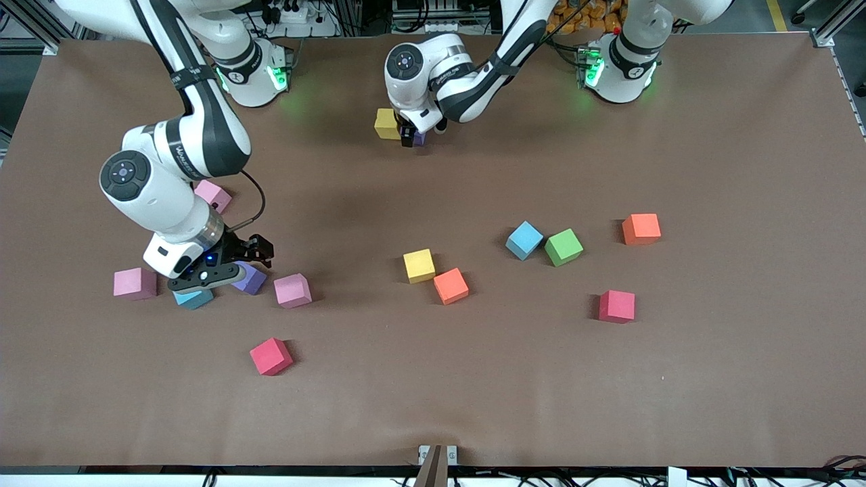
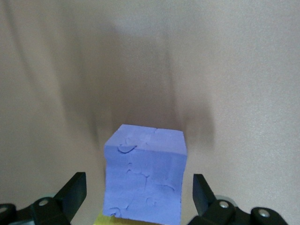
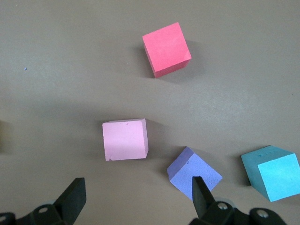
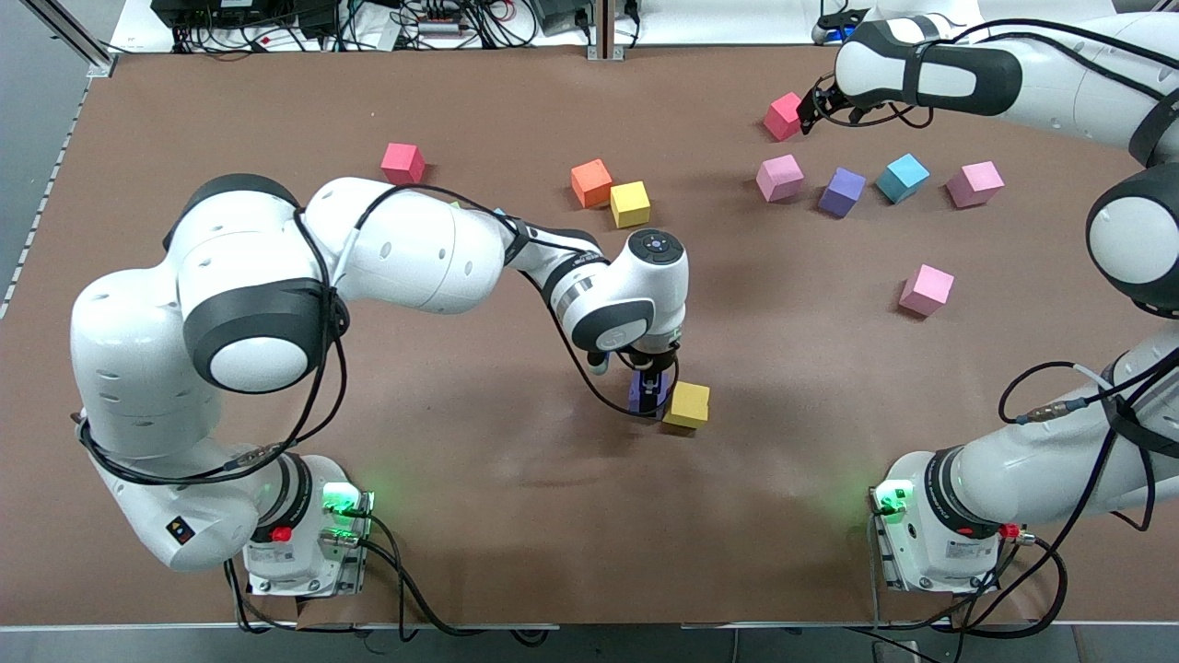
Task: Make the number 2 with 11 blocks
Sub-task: 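Open the left gripper on the purple cube while the right gripper moves away, then draw the right arm back while the left gripper moves to the cyan cube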
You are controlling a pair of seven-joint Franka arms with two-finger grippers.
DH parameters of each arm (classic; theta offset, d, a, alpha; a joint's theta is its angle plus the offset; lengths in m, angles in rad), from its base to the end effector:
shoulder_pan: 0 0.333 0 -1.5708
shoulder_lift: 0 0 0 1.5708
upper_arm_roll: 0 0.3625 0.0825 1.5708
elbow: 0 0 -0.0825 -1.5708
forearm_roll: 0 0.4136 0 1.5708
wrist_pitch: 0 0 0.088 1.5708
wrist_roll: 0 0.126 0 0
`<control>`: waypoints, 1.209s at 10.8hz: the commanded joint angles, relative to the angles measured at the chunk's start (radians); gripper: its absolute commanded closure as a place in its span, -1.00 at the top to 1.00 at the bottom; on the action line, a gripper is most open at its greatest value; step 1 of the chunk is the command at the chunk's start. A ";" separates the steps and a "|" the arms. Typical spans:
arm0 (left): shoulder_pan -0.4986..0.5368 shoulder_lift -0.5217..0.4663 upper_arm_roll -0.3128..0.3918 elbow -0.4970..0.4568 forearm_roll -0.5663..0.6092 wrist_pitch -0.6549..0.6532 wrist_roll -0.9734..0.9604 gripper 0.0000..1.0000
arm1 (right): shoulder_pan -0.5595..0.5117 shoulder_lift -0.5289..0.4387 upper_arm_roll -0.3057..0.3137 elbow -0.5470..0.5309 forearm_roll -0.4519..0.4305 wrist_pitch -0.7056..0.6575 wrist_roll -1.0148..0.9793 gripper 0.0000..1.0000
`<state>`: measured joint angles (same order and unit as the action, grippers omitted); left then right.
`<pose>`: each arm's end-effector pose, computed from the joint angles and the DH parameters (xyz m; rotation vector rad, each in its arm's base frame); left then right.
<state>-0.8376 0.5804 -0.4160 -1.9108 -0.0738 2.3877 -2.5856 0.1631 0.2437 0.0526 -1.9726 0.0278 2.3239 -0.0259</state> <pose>0.2179 -0.6281 0.2074 -2.2304 -1.9613 0.3540 0.6337 0.1383 0.3664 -3.0745 -0.3418 -0.1612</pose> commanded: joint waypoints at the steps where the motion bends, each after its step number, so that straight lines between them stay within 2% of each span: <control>1: -0.003 -0.033 -0.001 0.007 0.000 -0.059 0.018 1.00 | -0.013 0.017 0.013 0.031 -0.006 -0.004 -0.008 1.00; 5: 0.003 -0.080 -0.010 0.009 -0.001 -0.148 0.061 1.00 | -0.011 -0.001 0.012 0.049 -0.005 -0.020 0.015 1.00; 6: 0.011 -0.089 -0.009 0.024 -0.001 -0.177 0.074 1.00 | -0.013 -0.036 0.009 0.047 -0.008 -0.041 0.065 1.00; 8: 0.049 -0.088 0.003 0.067 -0.001 -0.231 0.094 1.00 | -0.023 -0.102 0.006 0.055 -0.019 -0.163 0.205 1.00; 9: 0.090 -0.083 0.003 0.087 -0.001 -0.240 0.105 1.00 | -0.058 -0.121 0.006 0.076 -0.017 -0.217 0.213 1.00; 12: 0.237 -0.070 0.006 0.153 0.014 -0.288 0.153 1.00 | -0.103 -0.126 0.004 0.229 -0.019 -0.438 0.218 1.00; 13: 0.283 -0.065 0.006 0.162 0.053 -0.288 0.154 1.00 | -0.111 -0.124 0.000 0.262 -0.019 -0.495 0.216 1.00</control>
<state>-0.6199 0.5026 -0.3994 -1.7824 -0.0601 2.1319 -2.4455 0.0649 0.1093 0.0428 -1.7827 0.0255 1.9187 0.1634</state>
